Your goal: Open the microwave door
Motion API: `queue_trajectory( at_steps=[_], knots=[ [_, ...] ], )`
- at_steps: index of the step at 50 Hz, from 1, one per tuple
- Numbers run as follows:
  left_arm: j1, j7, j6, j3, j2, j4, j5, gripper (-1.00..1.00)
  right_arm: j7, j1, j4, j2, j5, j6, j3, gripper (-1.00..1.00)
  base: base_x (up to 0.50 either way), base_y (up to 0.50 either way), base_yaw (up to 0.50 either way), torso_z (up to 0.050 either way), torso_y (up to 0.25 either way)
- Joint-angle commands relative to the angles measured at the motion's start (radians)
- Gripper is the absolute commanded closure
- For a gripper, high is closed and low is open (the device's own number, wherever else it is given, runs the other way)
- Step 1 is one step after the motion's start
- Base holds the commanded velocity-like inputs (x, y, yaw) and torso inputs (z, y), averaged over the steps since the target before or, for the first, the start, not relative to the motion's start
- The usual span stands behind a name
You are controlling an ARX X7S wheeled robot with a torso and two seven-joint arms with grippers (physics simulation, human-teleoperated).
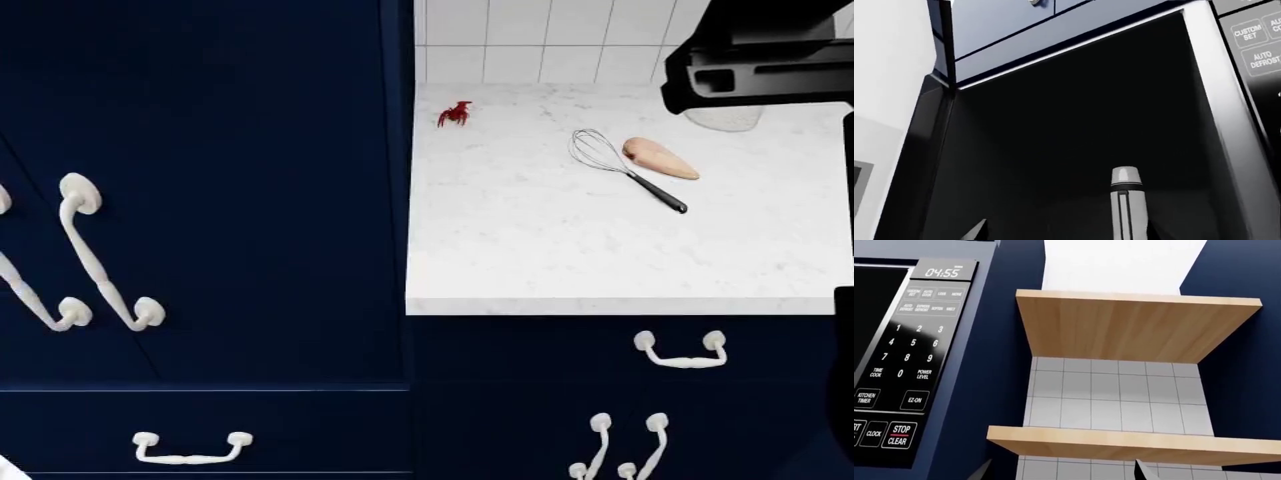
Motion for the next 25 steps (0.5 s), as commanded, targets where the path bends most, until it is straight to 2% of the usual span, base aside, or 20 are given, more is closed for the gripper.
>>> queue_trajectory(
  at_steps=[1, 17, 25],
  knots=[
    [-0.030, 0.042, 0.022, 0.042, -0.048, -0.096, 0.060, -1.00, 0.005, 0.002, -0.001, 0.007, 0.009, -0.005, 0.001, -1.00, 0.00, 0.00, 0.00, 0.000, 0.000],
    [-0.044, 0.058, 0.018, 0.024, -0.146, -0.121, 0.092, -1.00, 0.009, 0.000, -0.002, 0.006, 0.006, -0.012, -0.014, -1.00, 0.00, 0.00, 0.00, 0.000, 0.000],
    [-0.062, 0.088, 0.025, 0.049, -0.191, -0.170, 0.127, -1.00, 0.013, 0.001, -0.002, 0.008, 0.008, -0.016, -0.016, -1.00, 0.00, 0.00, 0.00, 0.000, 0.000]
  ],
)
